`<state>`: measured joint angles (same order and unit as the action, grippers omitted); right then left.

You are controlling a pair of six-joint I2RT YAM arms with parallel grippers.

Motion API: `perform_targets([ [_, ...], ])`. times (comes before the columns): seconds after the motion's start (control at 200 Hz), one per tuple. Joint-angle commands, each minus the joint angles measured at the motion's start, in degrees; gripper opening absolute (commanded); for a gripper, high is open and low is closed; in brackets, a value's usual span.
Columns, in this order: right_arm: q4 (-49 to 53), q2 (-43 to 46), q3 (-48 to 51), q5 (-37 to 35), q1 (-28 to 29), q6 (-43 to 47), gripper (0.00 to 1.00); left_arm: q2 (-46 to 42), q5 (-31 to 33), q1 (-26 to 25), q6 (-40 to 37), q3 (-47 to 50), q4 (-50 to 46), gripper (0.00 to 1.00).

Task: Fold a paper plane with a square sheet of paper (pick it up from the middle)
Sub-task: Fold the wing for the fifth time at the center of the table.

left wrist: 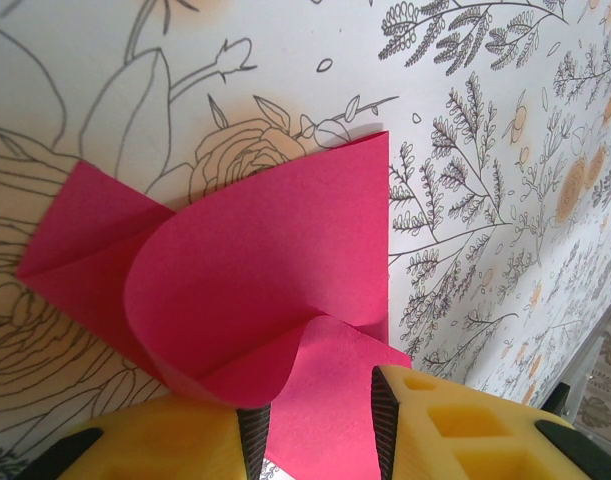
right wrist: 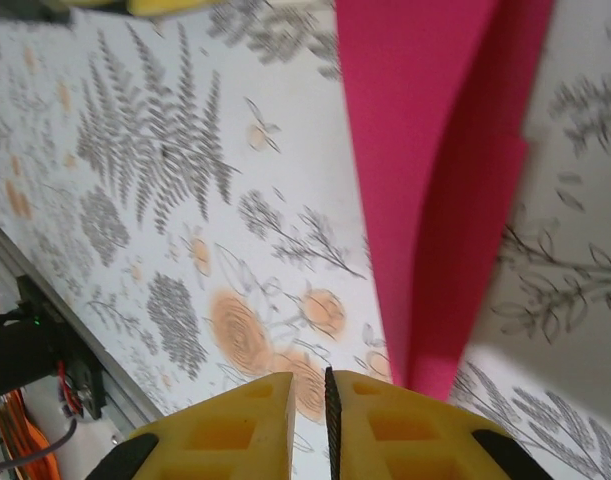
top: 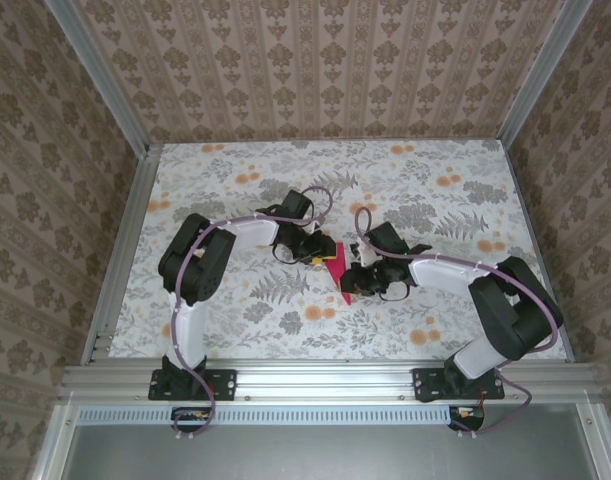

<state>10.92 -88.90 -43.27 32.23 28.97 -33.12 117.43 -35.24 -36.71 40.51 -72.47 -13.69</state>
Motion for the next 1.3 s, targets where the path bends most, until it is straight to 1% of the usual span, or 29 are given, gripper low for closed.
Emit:
perform_targets([
  [0.0, 2.09, -1.99, -3.13, 1.53, -0.32, 0.87, 0.18, 4.92, 6.66, 0.41, -0.13, 3.29, -5.56, 0.37],
  [0.19, 1.75, -7.59, -7.61, 1.08, -0.15, 1.50, 0.18, 5.08, 6.24, 0.41, 0.06, 3.21, -5.27, 0.37],
  [0.37, 3.13, -11.78, -9.33, -0.74, -0.12, 2.50, 0.17, 4.83, 6.24, 0.41, 0.10, 3.22, -5.23, 0.37],
  [0.79, 4.67, -14.77, -7.93, -4.14, -0.14, 3.47, 0.16, 3.99, 5.20, 0.66, -0.16, 3.08, -4.48, 0.37],
  [0.945, 3.64, -15.39, -6.48, -4.72, -0.42, 2.78, 0.15, 2.20, 1.60, 0.76, -0.87, 3.42, -0.29, 0.37],
  [1.075, 2.20, -15.88, -5.86, -4.42, -0.75, 1.51, 0.14, -1.26, -1.23, 0.76, -0.20, 5.73, 6.34, 0.38],
  [1.085, 2.07, -15.93, -5.84, -4.45, -0.76, 1.36, 0.14, -1.55, -2.55, 0.76, -0.13, 6.08, 6.87, 0.38],
  [1.105, 1.97, -15.95, -5.80, -4.38, -0.71, 1.25, 0.13, -2.14, -3.24, 0.76, 0.17, 6.71, 7.70, 0.38],
  [1.21, 1.41, -16.26, -5.85, -4.02, -0.85, 0.72, 0.12, -4.81, -4.32, 0.18, 2.47, 10.19, 13.19, 0.37],
  [1.3, 1.43, -16.53, -5.95, -4.01, -0.85, 0.54, 0.10, -5.57, -4.34, -0.68, 2.67, 11.54, 13.60, 0.34],
])
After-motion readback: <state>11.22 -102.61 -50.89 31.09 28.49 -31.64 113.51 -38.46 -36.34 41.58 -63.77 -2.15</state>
